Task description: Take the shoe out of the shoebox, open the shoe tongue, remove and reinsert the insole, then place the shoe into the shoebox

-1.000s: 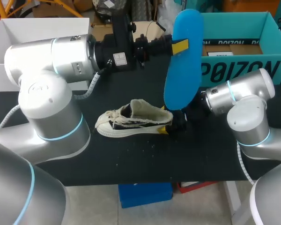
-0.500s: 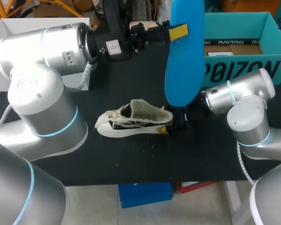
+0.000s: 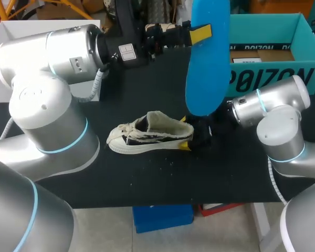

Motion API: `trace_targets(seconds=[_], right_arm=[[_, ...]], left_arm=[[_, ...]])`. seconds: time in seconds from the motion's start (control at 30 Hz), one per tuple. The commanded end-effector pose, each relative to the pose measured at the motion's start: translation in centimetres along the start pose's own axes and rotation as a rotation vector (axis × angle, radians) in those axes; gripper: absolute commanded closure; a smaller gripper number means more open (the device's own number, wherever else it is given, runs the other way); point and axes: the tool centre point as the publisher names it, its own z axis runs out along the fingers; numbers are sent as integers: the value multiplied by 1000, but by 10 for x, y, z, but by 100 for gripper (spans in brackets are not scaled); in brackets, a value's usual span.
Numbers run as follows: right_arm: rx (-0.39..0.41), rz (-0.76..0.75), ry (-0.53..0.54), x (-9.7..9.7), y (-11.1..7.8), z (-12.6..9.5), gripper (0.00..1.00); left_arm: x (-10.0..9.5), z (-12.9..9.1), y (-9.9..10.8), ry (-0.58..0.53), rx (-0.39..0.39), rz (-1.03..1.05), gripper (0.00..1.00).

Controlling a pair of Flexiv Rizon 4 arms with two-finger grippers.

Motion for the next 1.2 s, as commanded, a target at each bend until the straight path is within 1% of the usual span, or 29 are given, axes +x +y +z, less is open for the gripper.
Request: trace_targets(seconds=[0.03,0.13,0.17,0.23,0.27,0.33,0.47,0.57,0.73,0.8,0.83,1.0,1.13,1.2], right_arm=[[97,-50,29,-1,14,-20,0],[187,-100,27,-3,17,-34,0],[230,-112,15,-4,16,-41,0],[280,-125,5,-6,13,-48,0],[336,-151,-23,-7,11,-53,0],[414,-178,-59,-9,8,-61,0],[542,-212,-88,-11,0,-69,0],[624,-229,-75,-12,-4,-72,0],[684,-217,-45,-16,-5,-78,0],[720,-223,-40,-17,-3,-83,0],[725,-222,-39,-18,-2,-84,0],[769,-245,-69,-21,4,-92,0],[802,-273,-77,-21,6,-93,0],[834,-301,-75,-20,8,-94,0]], left_arm=[[0,3,0,-3,-1,0,100],[0,3,0,-3,-1,0,100],[0,3,0,-3,-1,0,100],[0,3,0,-3,-1,0,100],[0,3,0,-3,-1,0,100],[0,3,0,-3,-1,0,100],[0,3,0,-3,-1,0,100],[0,3,0,-3,-1,0,100],[0,3,0,-3,-1,0,100],[0,3,0,-3,-1,0,100],[0,3,0,-3,-1,0,100],[0,3,0,-3,-1,0,100],[0,3,0,-3,-1,0,100],[0,3,0,-3,-1,0,100]])
